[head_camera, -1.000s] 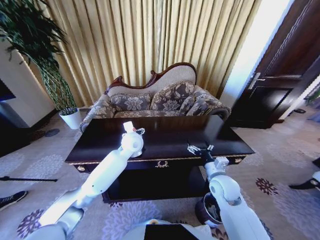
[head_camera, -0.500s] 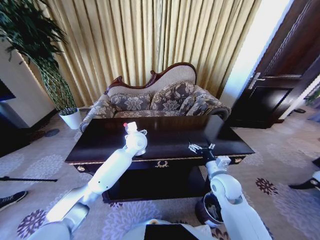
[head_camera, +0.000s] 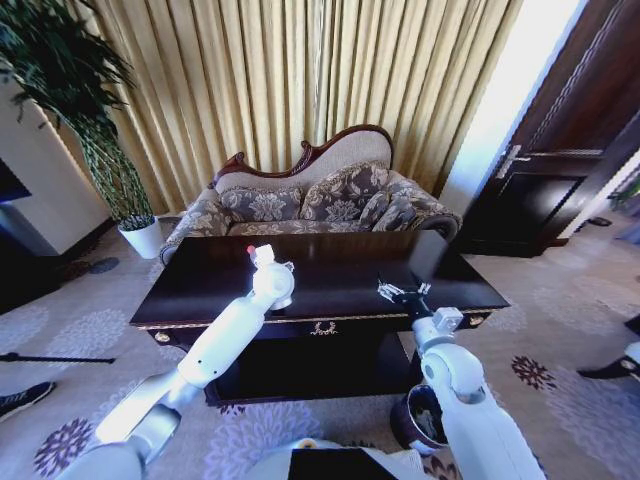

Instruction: Move to the front of the table and place the trash on the table into the trash bin.

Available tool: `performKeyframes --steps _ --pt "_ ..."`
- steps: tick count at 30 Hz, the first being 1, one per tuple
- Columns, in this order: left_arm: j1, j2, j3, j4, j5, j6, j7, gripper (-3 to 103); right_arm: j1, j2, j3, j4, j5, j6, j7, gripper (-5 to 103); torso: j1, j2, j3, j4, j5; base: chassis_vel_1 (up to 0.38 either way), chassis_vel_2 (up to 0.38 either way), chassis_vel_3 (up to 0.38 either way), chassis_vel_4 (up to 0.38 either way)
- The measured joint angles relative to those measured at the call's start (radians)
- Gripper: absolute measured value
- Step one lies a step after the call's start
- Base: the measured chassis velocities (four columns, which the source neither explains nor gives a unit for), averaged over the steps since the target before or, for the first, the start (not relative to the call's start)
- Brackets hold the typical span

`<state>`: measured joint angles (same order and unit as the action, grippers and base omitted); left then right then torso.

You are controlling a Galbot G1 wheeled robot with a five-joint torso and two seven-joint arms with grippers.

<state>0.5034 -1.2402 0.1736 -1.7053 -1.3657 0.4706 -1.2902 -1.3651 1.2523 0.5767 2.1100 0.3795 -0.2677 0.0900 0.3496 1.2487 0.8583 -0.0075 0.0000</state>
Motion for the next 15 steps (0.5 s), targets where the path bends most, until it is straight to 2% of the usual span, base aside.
performKeyframes --steps 1,3,6,8,10,12,15 --pt "-0.001 0.001 0.0 0.0 0.0 -0.001 0.0 74 0.001 0.0 0.0 -0.001 0.0 0.0 0.0 100 0.0 0.0 0.0 0.0 0.0 0.0 0.0 0.0 0.0" --pt "-0.001 0.001 0.0 0.0 0.0 -0.001 0.0 74 0.002 0.0 0.0 -0.002 0.0 0.0 0.0 100 0.0 0.0 0.0 0.0 0.0 0.0 0.0 0.0 0.0" --pt "-0.004 0.007 0.0 -0.002 0.0 -0.003 0.001 57 0.006 0.0 -0.002 -0.003 0.001 -0.001 0.0 100 0.0 0.0 0.0 0.0 0.0 0.0 0.0 0.0 0.0" --pt "-0.005 0.009 0.0 -0.005 0.0 -0.003 0.001 57 0.007 0.0 -0.003 -0.003 0.001 -0.001 0.0 100 0.0 0.0 0.0 0.0001 0.0 0.0 0.0 0.0 0.0" --pt "-0.008 0.019 0.0 -0.016 0.0 -0.003 0.005 47 0.008 -0.001 -0.004 -0.004 0.001 -0.001 0.0 100 0.0 0.0 0.0 0.0 0.0 0.0 0.0 0.0 0.0" --pt "-0.008 0.02 0.0 -0.017 0.001 -0.003 0.006 47 0.008 -0.001 -0.004 -0.004 0.001 -0.001 0.0 100 0.0 0.0 0.0 0.0 0.0 0.0 0.0 0.0 0.0" --pt "-0.007 0.032 0.001 -0.022 0.035 -0.003 0.032 38 0.009 -0.002 -0.006 -0.004 0.001 -0.002 0.0 100 0.0 0.0 0.0 0.0 -0.0001 0.0 0.0 0.0 0.0"
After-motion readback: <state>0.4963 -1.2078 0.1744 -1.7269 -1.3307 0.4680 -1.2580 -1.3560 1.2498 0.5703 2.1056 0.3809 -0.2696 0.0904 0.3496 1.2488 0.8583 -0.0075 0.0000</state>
